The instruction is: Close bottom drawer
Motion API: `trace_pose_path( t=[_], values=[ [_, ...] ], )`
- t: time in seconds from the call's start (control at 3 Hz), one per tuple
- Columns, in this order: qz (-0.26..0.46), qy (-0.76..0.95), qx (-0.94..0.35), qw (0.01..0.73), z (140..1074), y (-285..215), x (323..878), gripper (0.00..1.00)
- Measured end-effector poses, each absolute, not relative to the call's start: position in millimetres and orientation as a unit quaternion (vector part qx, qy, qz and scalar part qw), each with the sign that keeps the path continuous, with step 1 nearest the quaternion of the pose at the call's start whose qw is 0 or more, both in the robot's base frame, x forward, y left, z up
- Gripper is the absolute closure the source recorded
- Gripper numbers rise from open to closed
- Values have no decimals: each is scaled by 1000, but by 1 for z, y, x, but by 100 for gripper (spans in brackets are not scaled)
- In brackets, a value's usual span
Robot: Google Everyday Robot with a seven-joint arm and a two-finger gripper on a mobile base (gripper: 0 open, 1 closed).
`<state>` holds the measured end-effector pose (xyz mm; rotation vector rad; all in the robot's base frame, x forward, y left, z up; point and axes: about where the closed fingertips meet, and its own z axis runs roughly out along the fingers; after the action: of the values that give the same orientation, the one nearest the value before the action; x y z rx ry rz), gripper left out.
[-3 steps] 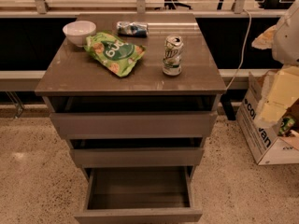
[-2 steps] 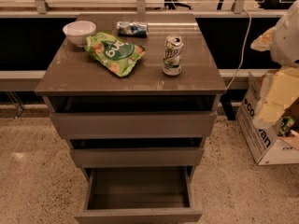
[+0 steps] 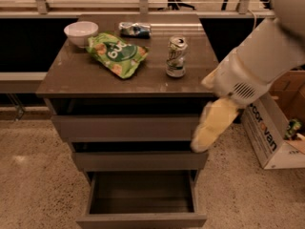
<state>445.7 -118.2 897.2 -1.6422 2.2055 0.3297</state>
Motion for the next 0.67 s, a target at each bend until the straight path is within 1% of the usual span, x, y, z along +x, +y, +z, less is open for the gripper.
trace_pose_path(
  t=[0.33,0.67],
  values=[
    [219,751,-592,193,829,-31,423,0],
    [229,735,-609,190,808,2,410,0]
  ],
)
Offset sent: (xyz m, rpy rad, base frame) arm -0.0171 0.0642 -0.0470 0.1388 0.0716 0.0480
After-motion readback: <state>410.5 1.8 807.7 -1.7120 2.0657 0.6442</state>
